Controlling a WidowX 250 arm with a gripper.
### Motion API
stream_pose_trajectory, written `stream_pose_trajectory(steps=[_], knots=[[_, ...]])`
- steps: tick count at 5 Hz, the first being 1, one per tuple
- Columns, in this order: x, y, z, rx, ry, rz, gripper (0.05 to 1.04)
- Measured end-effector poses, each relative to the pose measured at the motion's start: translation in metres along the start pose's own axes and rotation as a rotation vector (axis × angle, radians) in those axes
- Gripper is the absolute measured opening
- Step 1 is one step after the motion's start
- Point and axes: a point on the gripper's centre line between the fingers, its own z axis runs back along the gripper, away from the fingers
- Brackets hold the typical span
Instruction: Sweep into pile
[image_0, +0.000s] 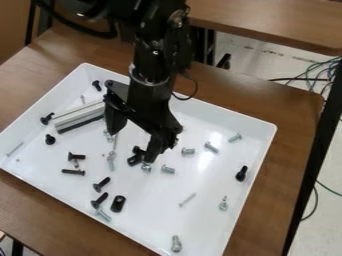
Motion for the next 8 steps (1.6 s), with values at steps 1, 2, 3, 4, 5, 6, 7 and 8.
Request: stream_pose_trajectory(steps=[1, 2, 3, 4, 5, 6, 7, 8], knots=[[-0.004, -0.001, -0.005, 0.0, 0.02, -0.007, 1.0], [-0.001, 0.035, -0.018, -0.009, 0.002, -0.103, 1.0], [-0.005, 0.083, -0.029, -0.023, -0.003, -0.114, 1.0], [0.001, 0.124, -0.023, 0.001, -0.042, -0.143, 1.0], [0.009, 0.15, -0.044, -0.027, -0.057, -0.243, 1.0], [0.018, 0.161, -0.066, -0.066, -0.046, -0.274, 1.0], [0.024, 0.164, -0.087, -0.099, -0.035, -0.291, 1.0], [0.034, 0.167, -0.103, -0.085, -0.047, -0.305, 1.0]])
